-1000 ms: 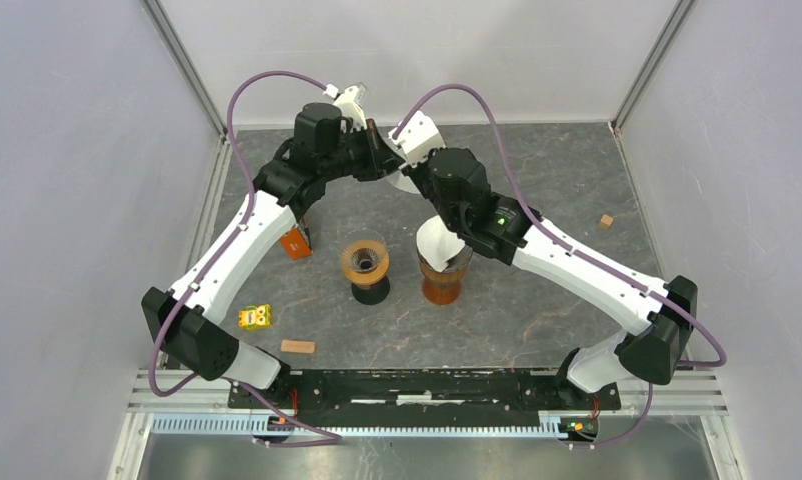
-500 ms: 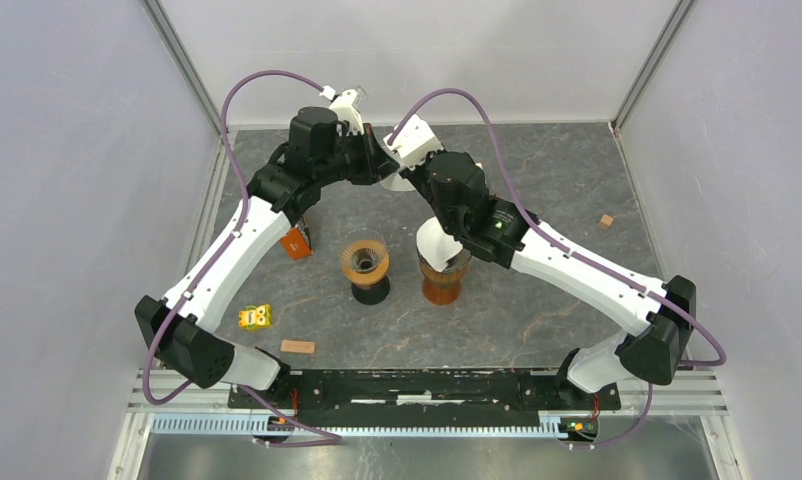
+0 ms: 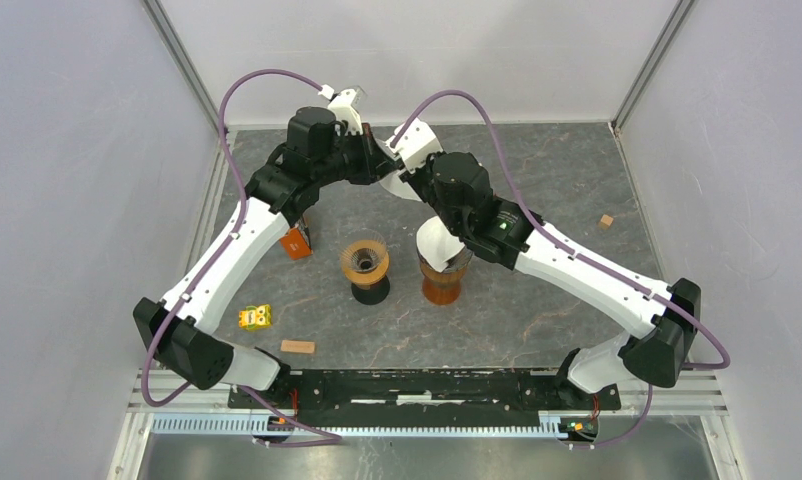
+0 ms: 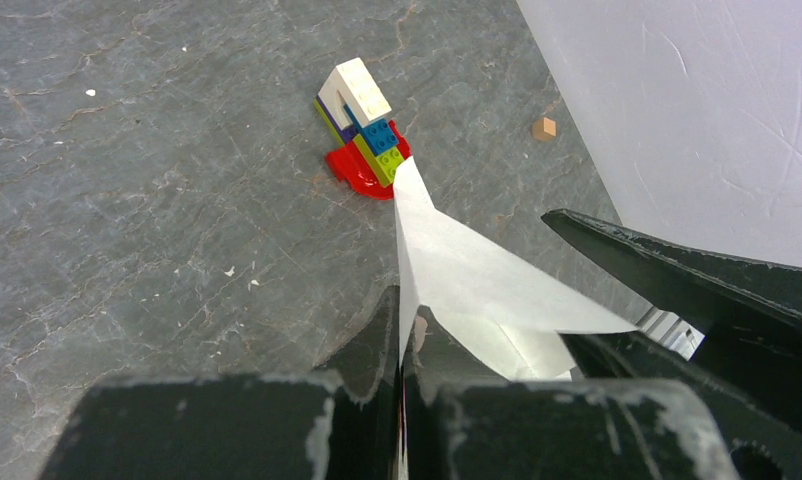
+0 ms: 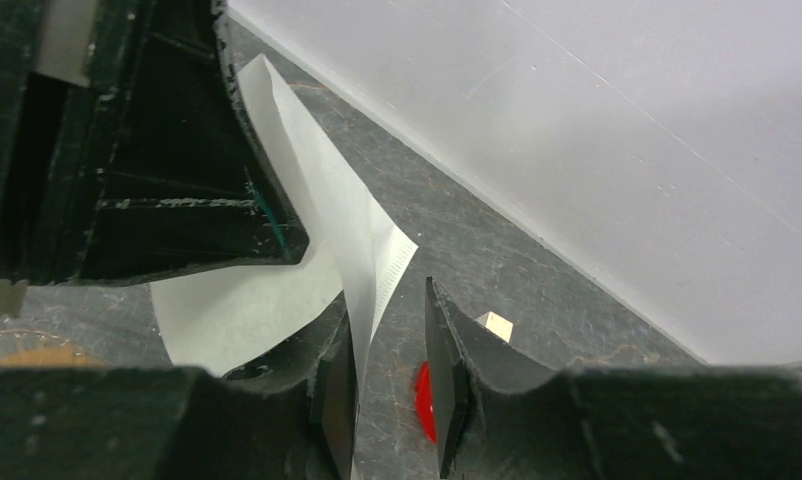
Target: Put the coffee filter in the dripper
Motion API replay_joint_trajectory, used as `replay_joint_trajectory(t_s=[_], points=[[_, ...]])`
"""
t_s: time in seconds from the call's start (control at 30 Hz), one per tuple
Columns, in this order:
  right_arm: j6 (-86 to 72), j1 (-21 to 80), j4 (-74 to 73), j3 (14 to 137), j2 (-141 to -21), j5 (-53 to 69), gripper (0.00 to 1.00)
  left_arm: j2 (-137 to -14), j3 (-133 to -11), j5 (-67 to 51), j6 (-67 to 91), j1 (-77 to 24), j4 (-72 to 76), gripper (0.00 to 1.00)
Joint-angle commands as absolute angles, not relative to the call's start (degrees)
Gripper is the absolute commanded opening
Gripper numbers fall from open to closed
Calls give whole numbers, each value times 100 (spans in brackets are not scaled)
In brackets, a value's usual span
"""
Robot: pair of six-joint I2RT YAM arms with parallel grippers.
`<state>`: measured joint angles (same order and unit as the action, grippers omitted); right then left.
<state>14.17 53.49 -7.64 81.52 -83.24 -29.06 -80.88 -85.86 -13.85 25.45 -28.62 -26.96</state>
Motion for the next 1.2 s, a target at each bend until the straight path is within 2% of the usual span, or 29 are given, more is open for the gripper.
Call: replay_joint_trajectory(t_s=[0.0,0.33,0.6,0.87,0.9,1.03,1.17], points=[[1326,5330,-760,8249,-8247,-2611,36,-7910,-8629,-1417,2114,-2903,-2628,2],[1375,5335,-895,8511,-8628,-2854,35,-7799,-8570,-1384,1916,-3006,-2653,3],[1519,5335,-829,8544,-8685,-3249,21,-7752,-8530,-1391,1881,-3041,-2659,3],[1523,5335,-781,8498,-8596,-3395,13,-7753,-8477,-1183,1697,-3050,-2655,3],[1492,5335,-774,8491,-8574,-3395,11,-7759,-8460,-1161,1688,-3050,-2646,5],[1235,5338,-803,8535,-8553,-3332,4,-7738,-8342,-1344,1784,-3050,-2405,29],[984,5335,-929,8676,-8624,-3281,0,-7808,-8341,-1504,1969,-3050,-2269,41]])
